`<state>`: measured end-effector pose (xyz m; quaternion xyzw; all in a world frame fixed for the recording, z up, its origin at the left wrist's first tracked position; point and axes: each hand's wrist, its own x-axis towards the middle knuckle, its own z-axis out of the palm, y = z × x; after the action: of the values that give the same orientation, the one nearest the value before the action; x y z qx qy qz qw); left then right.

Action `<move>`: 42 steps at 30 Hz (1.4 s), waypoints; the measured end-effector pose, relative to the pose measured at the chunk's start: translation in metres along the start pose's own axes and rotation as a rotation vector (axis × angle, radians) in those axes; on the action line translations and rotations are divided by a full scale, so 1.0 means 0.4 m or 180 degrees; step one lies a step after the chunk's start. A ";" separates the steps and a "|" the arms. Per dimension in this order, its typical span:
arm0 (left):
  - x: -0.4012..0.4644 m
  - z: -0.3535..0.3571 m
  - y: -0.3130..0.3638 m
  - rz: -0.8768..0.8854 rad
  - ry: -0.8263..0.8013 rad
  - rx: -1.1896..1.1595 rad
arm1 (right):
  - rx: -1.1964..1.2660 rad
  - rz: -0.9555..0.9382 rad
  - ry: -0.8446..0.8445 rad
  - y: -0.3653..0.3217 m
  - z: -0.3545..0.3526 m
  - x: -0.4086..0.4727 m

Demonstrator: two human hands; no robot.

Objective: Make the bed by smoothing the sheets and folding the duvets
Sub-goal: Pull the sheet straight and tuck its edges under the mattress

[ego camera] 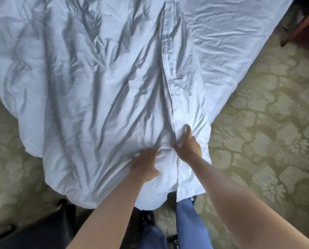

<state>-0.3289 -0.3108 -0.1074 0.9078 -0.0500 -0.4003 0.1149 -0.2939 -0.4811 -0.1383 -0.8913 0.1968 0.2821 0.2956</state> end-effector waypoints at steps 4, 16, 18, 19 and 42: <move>0.023 0.013 -0.019 0.0244 -0.0099 0.0617 | 0.0003 -0.0019 0.0195 0.015 0.005 -0.001; -0.163 0.002 -0.025 0.0447 0.0203 -0.0225 | 0.0121 0.0382 0.0149 0.088 -0.014 -0.225; -0.222 -0.009 -0.017 0.0438 0.0141 -0.0123 | -0.0046 0.0496 -0.0123 0.105 -0.001 -0.299; -0.251 -0.007 -0.016 0.0429 0.0076 -0.0034 | -0.0195 0.0527 -0.0291 0.115 0.007 -0.338; -0.410 -0.183 0.237 0.0096 0.0440 0.0307 | -0.0624 -0.0982 -0.0042 0.066 -0.269 -0.496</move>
<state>-0.3854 -0.3605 0.0813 0.9368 -0.0749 -0.3321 0.0803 -0.4176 -0.5331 0.0453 -0.9335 0.0275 0.2571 0.2484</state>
